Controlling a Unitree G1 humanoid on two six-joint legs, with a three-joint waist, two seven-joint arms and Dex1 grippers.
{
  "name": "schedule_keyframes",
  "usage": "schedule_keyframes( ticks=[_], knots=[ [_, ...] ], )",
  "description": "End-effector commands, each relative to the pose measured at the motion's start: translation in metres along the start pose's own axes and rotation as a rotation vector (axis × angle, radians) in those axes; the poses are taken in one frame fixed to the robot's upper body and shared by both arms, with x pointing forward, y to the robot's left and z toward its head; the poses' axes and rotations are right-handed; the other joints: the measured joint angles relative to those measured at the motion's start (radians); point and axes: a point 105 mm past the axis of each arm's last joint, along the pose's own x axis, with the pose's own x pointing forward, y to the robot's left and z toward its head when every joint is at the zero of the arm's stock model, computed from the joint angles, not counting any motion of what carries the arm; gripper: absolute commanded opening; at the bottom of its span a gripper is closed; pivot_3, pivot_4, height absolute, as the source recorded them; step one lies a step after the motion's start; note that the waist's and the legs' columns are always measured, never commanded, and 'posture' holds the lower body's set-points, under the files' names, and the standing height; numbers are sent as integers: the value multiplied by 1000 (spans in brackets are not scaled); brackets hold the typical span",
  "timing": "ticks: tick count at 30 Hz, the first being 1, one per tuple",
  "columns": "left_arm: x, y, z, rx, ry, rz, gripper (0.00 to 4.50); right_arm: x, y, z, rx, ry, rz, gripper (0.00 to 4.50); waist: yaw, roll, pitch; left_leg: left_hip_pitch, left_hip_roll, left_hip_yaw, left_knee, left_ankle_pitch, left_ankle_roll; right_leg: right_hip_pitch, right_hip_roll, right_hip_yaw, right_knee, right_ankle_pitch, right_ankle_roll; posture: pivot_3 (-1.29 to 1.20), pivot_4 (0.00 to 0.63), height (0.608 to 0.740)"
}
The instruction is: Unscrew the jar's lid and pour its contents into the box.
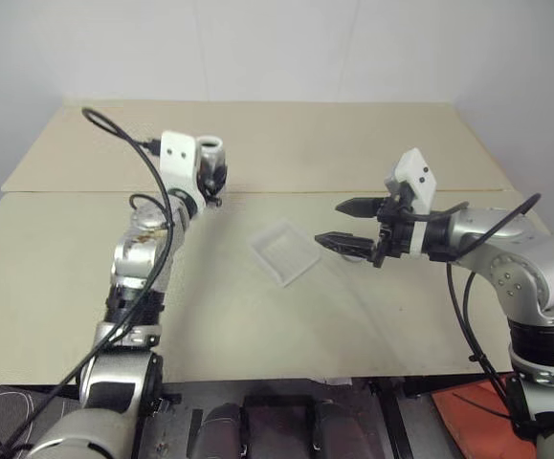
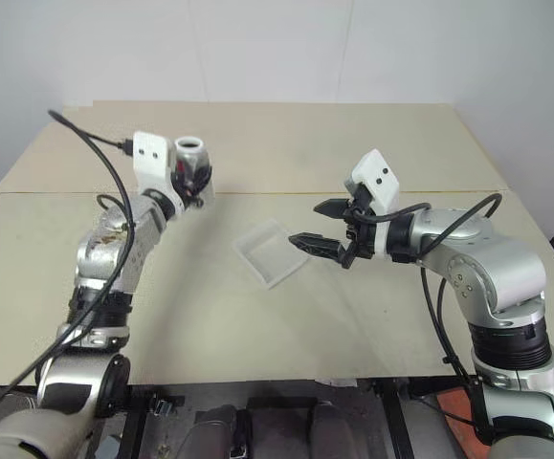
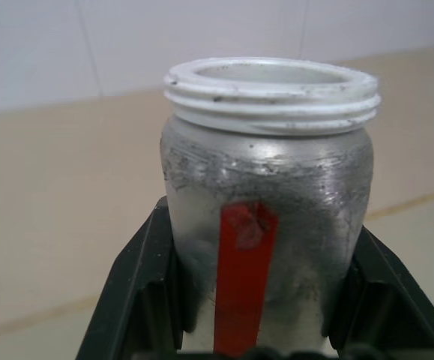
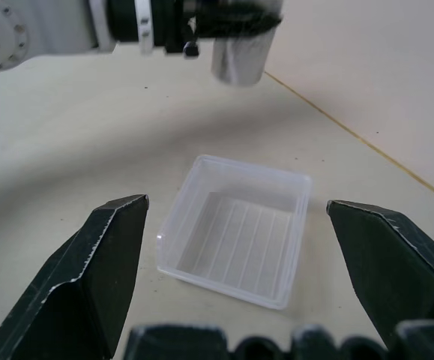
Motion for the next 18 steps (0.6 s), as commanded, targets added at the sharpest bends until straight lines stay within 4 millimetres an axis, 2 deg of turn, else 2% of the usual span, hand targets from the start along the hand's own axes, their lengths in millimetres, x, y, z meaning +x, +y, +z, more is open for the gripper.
schedule_keyframes(
  ticks=[1, 3, 4, 8, 11, 12, 14, 16, 18],
  knots=[
    [-9, -2, 25, -22, -85, -46, 1924, -3, 1, 14, -57, -40, -3, 4459, 1, 0, 0, 0, 0, 0, 0, 0, 0, 0, 0, 0, 0, 0, 0, 0, 150, 740],
    [-11, -4, 25, 127, -105, -48, 1924, -3, 1, 14, -59, -38, -2, 4459, 1, 0, 0, 2, 0, 0, 0, 0, -1, 0, 0, 0, 0, 0, 0, 0, 150, 740],
    [-11, -9, 28, 298, -135, -47, 1924, -3, 1, 14, -62, -39, -1, 4459, 2, 0, 0, 2, 0, 0, 0, 0, -1, 0, 0, 0, 0, 0, 0, 0, 150, 740],
    [-11, -41, 36, 1187, -338, -108, 1924, -2, 2, 16, -75, -40, 10, 4459, 8, 0, 0, 2, -1, 2, -1, 1, -1, 0, 0, 1, -1, 1, -1, 0, 150, 740],
    [-3, -56, 37, 1704, -501, -168, 1924, -1, 2, 17, -85, -36, 21, 4459, 22, 0, 0, 3, -1, 6, -3, 1, -1, 0, 0, 1, -2, 1, -2, 0, 150, 740],
    [0, -59, 37, 1797, -540, -181, 1924, -1, 2, 18, -87, -35, 23, 4459, 27, 0, 0, 3, -1, 8, -3, 1, -1, 0, 0, 1, -3, 1, -2, 0, 150, 740],
    [4, -75, 38, 2101, -705, -235, 1924, -1, 2, 19, -93, -35, 28, 4459, 35, 0, 0, 2, -1, 9, -3, 1, -1, 0, 0, 0, -3, 1, -2, 0, 150, 740],
    [6, -87, 28, 2308, -840, -346, 1924, 0, 3, 21, -97, -41, 31, 4459, 38, 0, 0, 1, -1, 10, -3, 0, 0, 0, 0, 0, -3, 1, -2, 0, 150, 740],
    [6, -95, 16, 2367, -898, -452, 1924, 0, 3, 23, -100, -48, 31, 4459, 38, 0, 0, 0, -1, 11, -4, 0, 0, 0, 0, 0, -2, 1, -1, 0, 150, 740]
  ],
)
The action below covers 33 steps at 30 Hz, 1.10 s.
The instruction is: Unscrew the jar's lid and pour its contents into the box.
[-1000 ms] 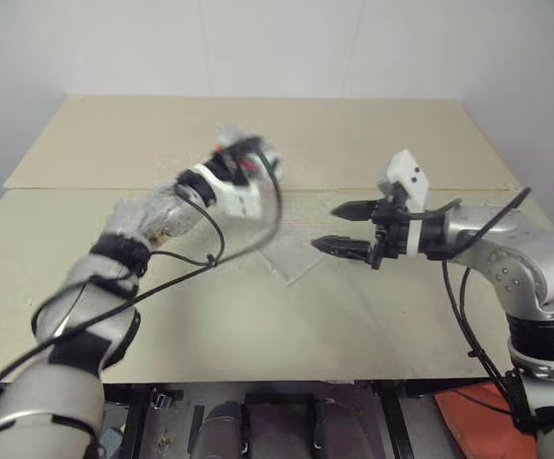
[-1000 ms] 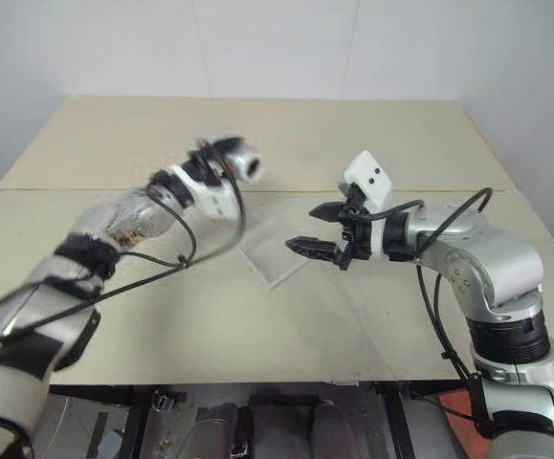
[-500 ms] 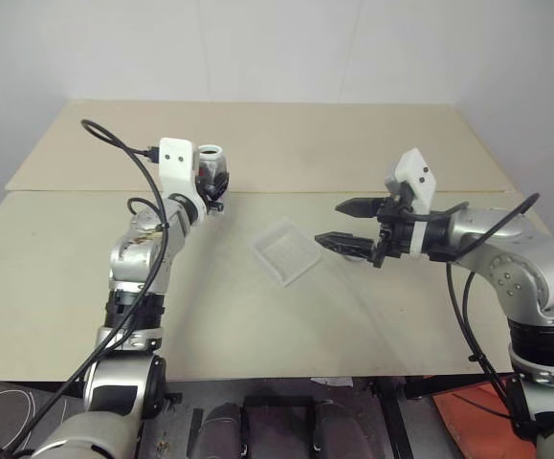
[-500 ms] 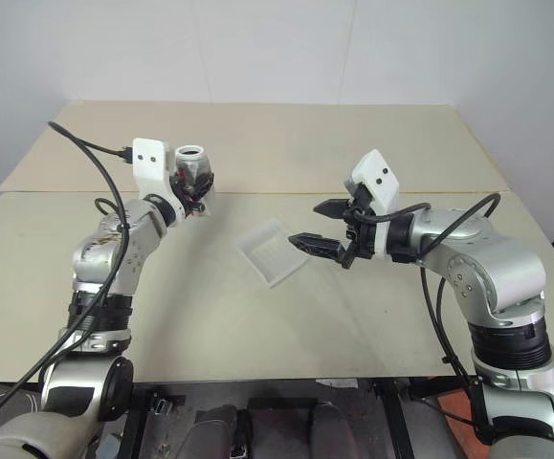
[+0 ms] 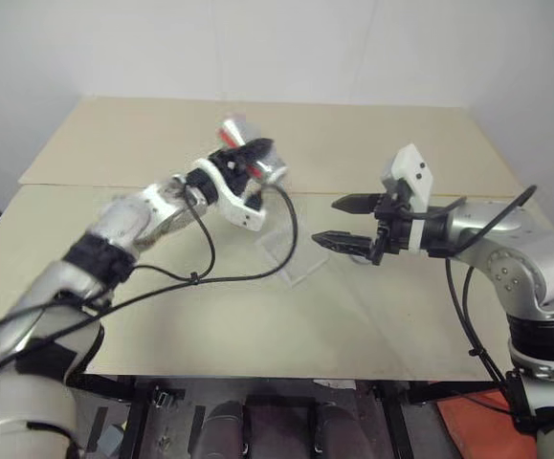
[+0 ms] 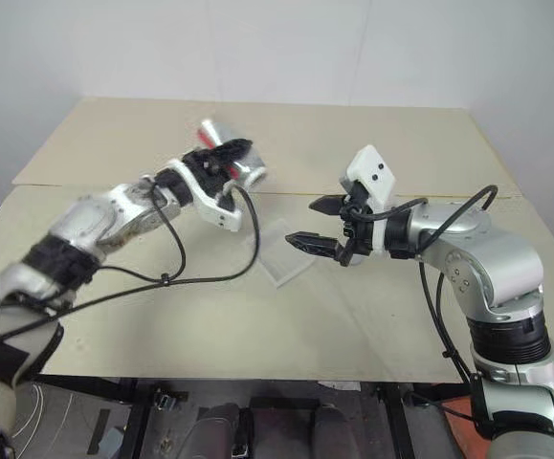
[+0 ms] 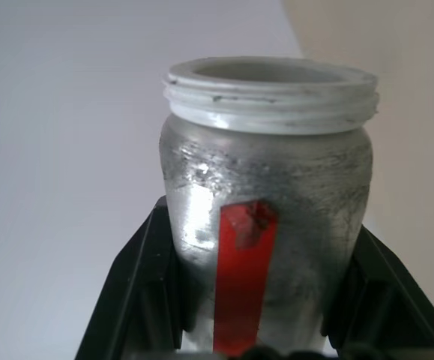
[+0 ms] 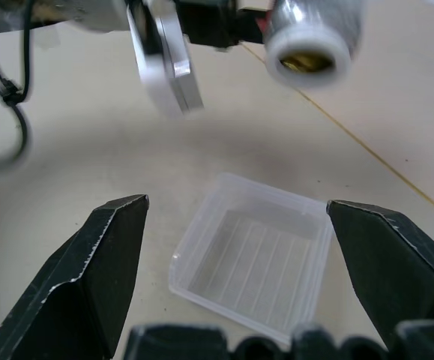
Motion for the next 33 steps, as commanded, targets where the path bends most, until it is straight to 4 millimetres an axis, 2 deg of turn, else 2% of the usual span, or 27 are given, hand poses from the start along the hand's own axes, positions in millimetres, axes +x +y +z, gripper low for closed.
schedule_keyframes(
  ticks=[1, 9, 15, 18, 21, 23, 24, 26, 29, 31, 33],
  knots=[
    [6, -8, 27, 135, -199, -7, 1924, -3, 0, 16, -58, -53, -16, 4459, 0, 0, 0, 0, 0, 1, 0, 0, 0, 0, 0, 0, 0, 0, 0, 0, 150, 740],
    [26, -6, 39, 159, -242, 5, 1924, -7, 0, 20, -52, -84, -62, 4459, -3, 0, 0, -5, 1, 3, 0, 0, -1, -6, 0, 0, 0, -1, 1, 0, 150, 740],
    [24, -7, 38, 134, -243, 9, 1924, -9, 5, 19, -43, -89, -58, 4459, -7, 0, 0, -5, 1, 2, 0, 0, 0, -5, 0, 0, 0, -1, 1, 0, 150, 740],
    [21, -5, 33, 55, -203, 23, 1924, -10, 5, 18, -40, -85, -62, 4459, -10, 0, 0, -5, 1, 2, 0, 0, 0, -5, -1, 0, 1, -1, 1, 0, 150, 740],
    [13, -7, 18, -181, -88, 26, 1924, -12, 4, 18, -47, -82, -63, 4459, -15, 0, 0, -5, 1, 2, 0, 0, 0, -6, -1, 0, 1, -1, 1, 0, 150, 740],
    [2, -7, 2, -484, 40, 72, 1924, -13, 1, 18, -57, -80, -73, 4459, -18, 0, 0, -5, 1, 1, 0, 0, 0, -6, -1, 0, 1, -1, 1, 0, 150, 740],
    [-3, -6, -3, -575, 70, 91, 1924, -14, 0, 18, -60, -80, -77, 4459, -21, 0, 0, -4, 2, 1, 0, 0, 0, -6, -2, 0, 1, -1, 1, 0, 150, 740],
    [-14, 1, -28, -998, 256, 250, 1924, -14, -2, 18, -68, -72, -73, 4459, -25, 1, 0, -4, 2, -1, 1, 1, -1, -6, -2, 0, 1, -1, 1, 0, 150, 740],
    [-33, -3, -43, -1461, 393, 398, 1924, -14, -4, 18, -71, -66, -66, 4459, -25, 0, 0, -4, 2, -6, 3, 1, -1, -4, -3, 0, 3, -1, 1, 0, 150, 740],
    [-48, -17, -43, -1733, 474, 440, 1924, -13, -6, 19, -71, -68, -62, 4459, -28, 0, 0, -4, 2, -7, 5, 0, 0, -3, -3, 0, 3, -1, 2, 0, 150, 740],
    [-56, -26, -37, -1878, 506, 418, 1924, -12, -7, 19, -73, -69, -60, 4459, -32, 1, 0, -3, 2, -9, 6, -1, 2, -1, -2, 0, 3, -1, 2, 0, 150, 740]
  ],
)
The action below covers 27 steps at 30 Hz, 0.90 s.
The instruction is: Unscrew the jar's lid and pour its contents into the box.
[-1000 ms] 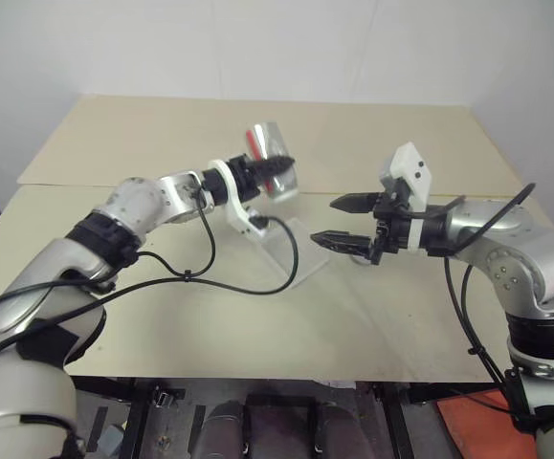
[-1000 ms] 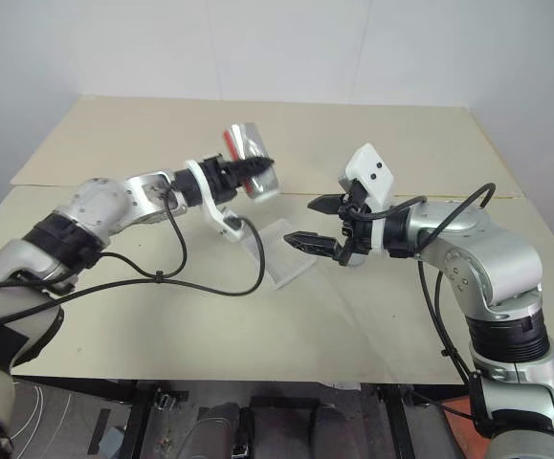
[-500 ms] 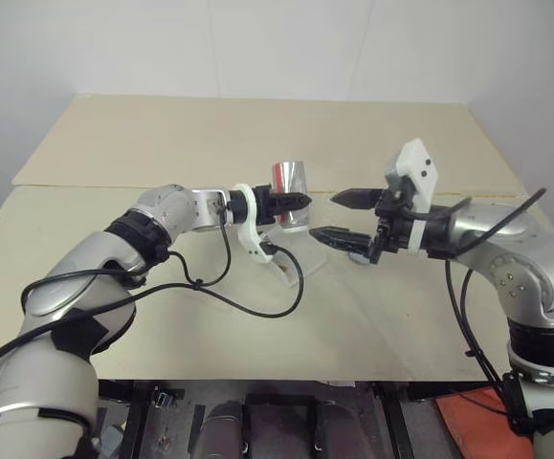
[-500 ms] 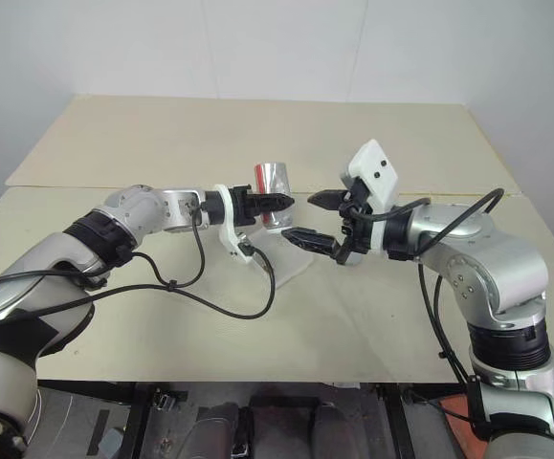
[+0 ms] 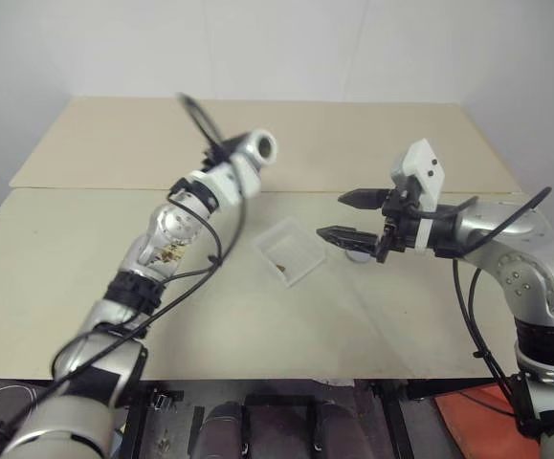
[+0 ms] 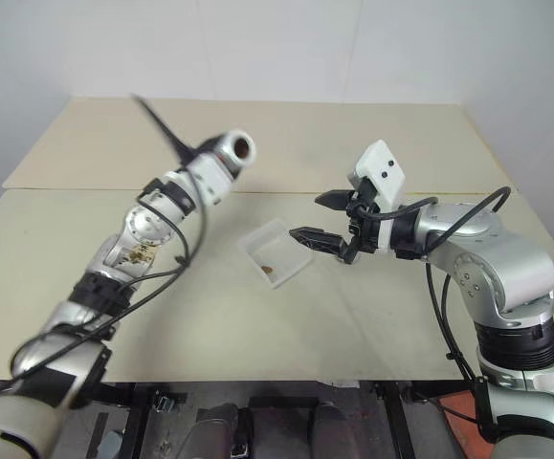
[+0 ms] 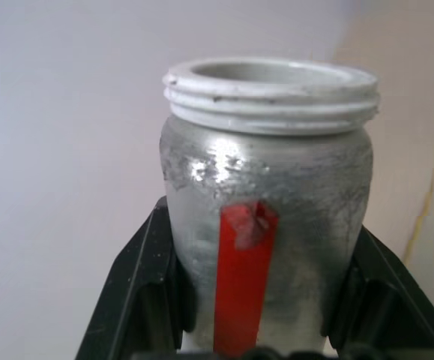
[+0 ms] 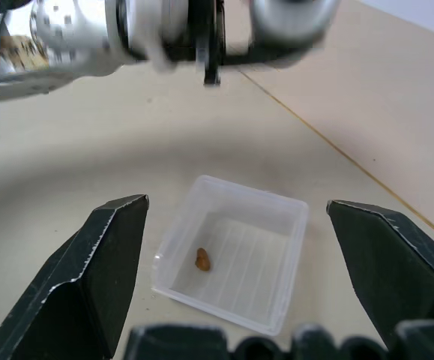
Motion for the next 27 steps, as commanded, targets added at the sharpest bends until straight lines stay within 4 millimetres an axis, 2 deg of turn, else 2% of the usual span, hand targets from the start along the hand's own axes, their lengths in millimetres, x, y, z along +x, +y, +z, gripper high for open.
schedule_keyframes(
  ticks=[1, 6, 9, 14, 17, 22, 24, 27],
  knots=[
    [-17, 11, -8, -271, 94, 22, 1924, -4, -3, 15, -61, -39, -15, 4459, -3, 0, 0, 2, 0, 0, 0, 0, 0, 1, 0, 0, 0, 0, 0, 0, 150, 740],
    [-42, 2, -41, -420, 185, 63, 1924, -4, -2, 14, -63, -36, -10, 4459, -7, 0, 0, 4, -1, -1, 0, 0, 0, 3, 1, 1, -1, 0, 0, 0, 150, 740],
    [-47, -4, -49, -489, 175, 95, 1924, -5, -2, 13, -59, -31, -13, 4459, 1, 0, 0, 4, -1, -1, 0, 0, 0, 3, 1, 1, -2, 0, 0, 0, 150, 740],
    [-53, -23, -59, -483, 157, 70, 1924, -4, 1, 12, -53, -28, -3, 4459, 10, 0, 0, 4, -2, -1, 0, 0, 0, 3, 1, 1, -2, 0, 0, 0, 150, 740],
    [-58, -34, -73, -472, 184, 62, 1924, -4, 2, 12, -52, -23, -5, 4459, 12, 0, 0, 5, -2, -1, 0, 0, 0, 3, 1, 1, -2, 0, -1, 0, 150, 740],
    [-65, -40, -87, -470, 220, 69, 1924, -4, 4, 10, -56, -15, -2, 4459, 13, 0, 0, 5, -2, -1, 0, 0, 0, 3, 1, 1, -2, 0, -1, 0, 150, 740],
    [-68, -41, -90, -455, 231, 70, 2657, -3, 4, 10, -57, -13, -1, 4500, 13, 0, 0, 5, -2, -1, 0, 0, 0, 3, 1, 1, -2, 0, -1, 0, 150, 740],
    [-80, -37, -90, -445, 239, 76, 3499, -2, 6, 10, -59, -14, 2, 4500, 9, 0, 0, 5, -2, -1, -1, 0, 0, 3, 0, 1, -2, 0, -1, 0, 150, 740]
  ],
)
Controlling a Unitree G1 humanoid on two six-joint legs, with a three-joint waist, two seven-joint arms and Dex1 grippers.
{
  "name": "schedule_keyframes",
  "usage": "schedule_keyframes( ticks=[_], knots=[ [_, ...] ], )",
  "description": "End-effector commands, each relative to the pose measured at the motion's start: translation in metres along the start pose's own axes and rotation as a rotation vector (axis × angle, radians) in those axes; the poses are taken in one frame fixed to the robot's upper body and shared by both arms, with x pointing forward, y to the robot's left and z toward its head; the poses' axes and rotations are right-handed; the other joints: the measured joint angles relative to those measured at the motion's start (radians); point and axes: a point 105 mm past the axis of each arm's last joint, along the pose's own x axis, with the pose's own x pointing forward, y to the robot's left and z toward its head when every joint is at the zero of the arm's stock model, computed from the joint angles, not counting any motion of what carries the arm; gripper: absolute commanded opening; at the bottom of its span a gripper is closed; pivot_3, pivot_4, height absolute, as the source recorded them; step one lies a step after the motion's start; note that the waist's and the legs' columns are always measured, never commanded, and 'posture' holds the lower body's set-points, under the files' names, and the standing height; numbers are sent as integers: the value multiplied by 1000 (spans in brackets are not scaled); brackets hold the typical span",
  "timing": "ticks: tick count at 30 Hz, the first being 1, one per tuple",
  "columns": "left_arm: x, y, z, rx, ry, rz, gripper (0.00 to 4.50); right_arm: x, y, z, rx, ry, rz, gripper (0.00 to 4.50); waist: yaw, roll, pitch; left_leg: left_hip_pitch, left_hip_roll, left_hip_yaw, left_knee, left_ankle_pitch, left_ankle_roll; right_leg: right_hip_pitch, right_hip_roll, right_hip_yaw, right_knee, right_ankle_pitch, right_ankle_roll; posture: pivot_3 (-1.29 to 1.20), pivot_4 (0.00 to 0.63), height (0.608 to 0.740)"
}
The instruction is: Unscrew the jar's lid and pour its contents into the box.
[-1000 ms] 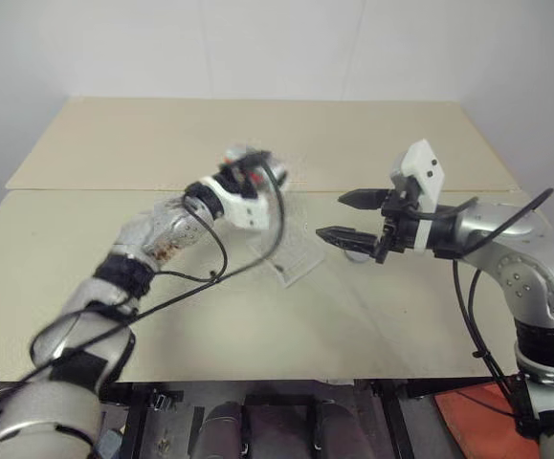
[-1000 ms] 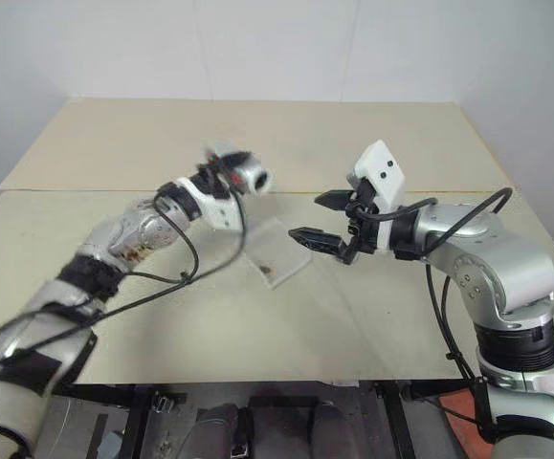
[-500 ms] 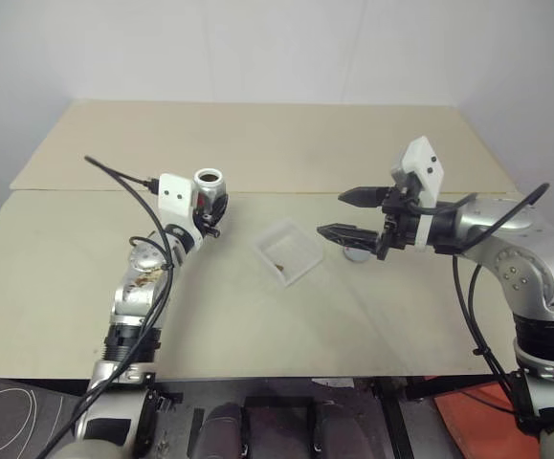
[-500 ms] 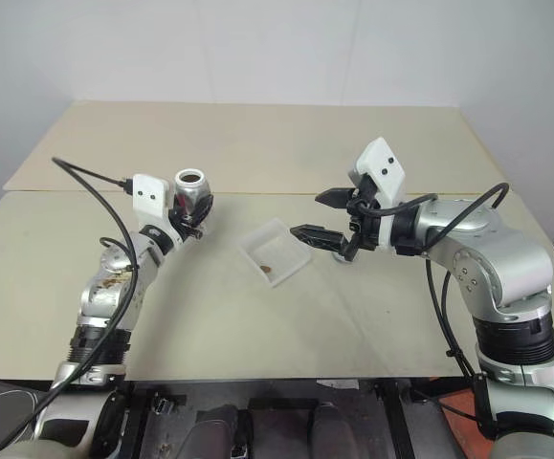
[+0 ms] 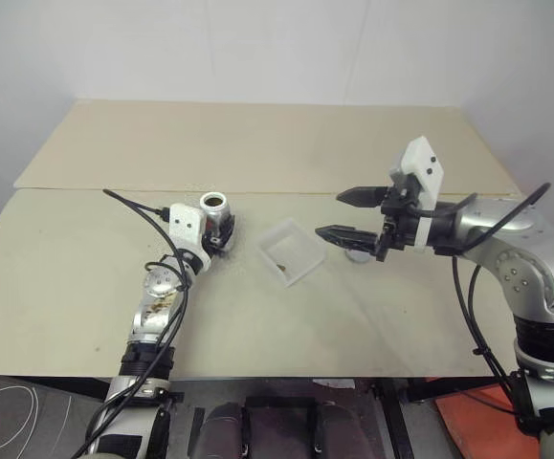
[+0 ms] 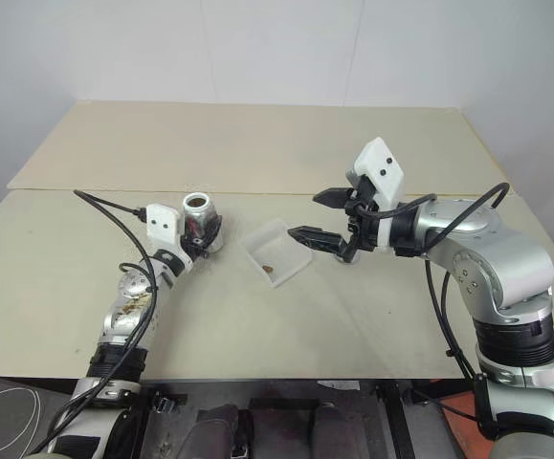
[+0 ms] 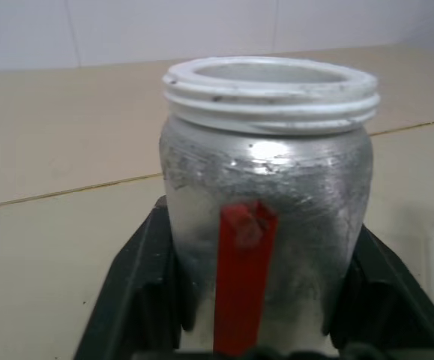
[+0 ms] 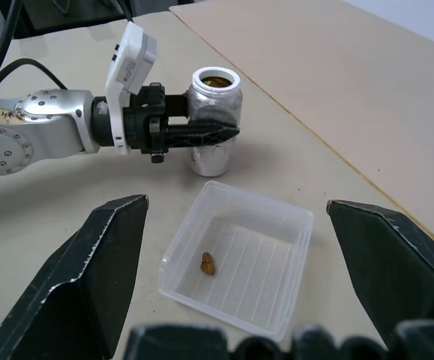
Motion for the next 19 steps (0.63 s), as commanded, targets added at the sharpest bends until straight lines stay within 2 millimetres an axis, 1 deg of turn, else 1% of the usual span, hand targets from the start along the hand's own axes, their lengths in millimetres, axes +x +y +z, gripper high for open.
schedule_keyframes(
  ticks=[1, 3, 6, 9, 10, 13, 15, 17, 19],
  knots=[
    [-15, 7, 9, 33, -29, 4, 3837, -3, 4, 8, -41, -15, -1, 4500, -4, 0, 0, 0, 1, 0, 0, 0, 0, 0, 0, 0, 0, 0, 0, 0, 150, 740],
    [-32, 16, 14, 70, -21, -9, 4461, -4, 3, 5, -40, -7, -3, 4500, -7, 0, 0, 0, 1, 0, -1, 0, 0, -1, 0, 0, 0, 0, 0, 0, 150, 740],
    [-60, 34, 32, 120, -23, -39, 4461, -6, 3, -2, -45, 18, -9, 4500, -14, 0, 0, 0, 2, 0, -1, 0, 0, -1, 0, 1, 0, 0, 0, 0, 150, 740],
    [-93, 52, 62, 195, -20, -113, 4461, -10, 3, -9, -43, 36, -11, 4500, -19, 0, 0, 1, 2, 0, -2, 0, 0, -1, -1, 0, 0, 0, 0, 0, 150, 740],
    [-101, 55, 69, 203, -14, -129, 4461, -12, 3, -11, -42, 38, -9, 4500, -21, 0, 0, 1, 2, 0, -2, 0, 0, -1, -1, 0, 0, 0, -1, 0, 150, 740],
    [-135, 60, 87, 215, 19, -238, 4461, -13, 3, -20, -56, 57, -11, 4500, -21, 1, 0, 1, 2, 1, -3, 0, 0, -1, -3, 0, 0, -1, -1, 0, 150, 740],
    [-146, 60, 94, 238, 24, -246, 4461, -15, 4, -22, -59, 51, -7, 4500, -20, 1, 0, 3, 2, 2, -4, 0, 0, -1, -4, 0, 0, -1, -1, 0, 150, 740],
    [-150, 60, 100, 241, 29, -238, 4461, -17, 3, -22, -66, 44, -4, 4500, -15, 1, 0, 4, 1, 2, -4, 0, -1, 0, -4, -1, 0, -1, -1, 0, 150, 740],
    [-150, 56, 104, 230, 20, -245, 4461, -18, -2, -25, -73, 46, -23, 4500, -13, 1, 0, 6, 1, 2, -4, 0, -1, 2, -4, -1, 0, -1, -1, 0, 150, 740]
  ],
)
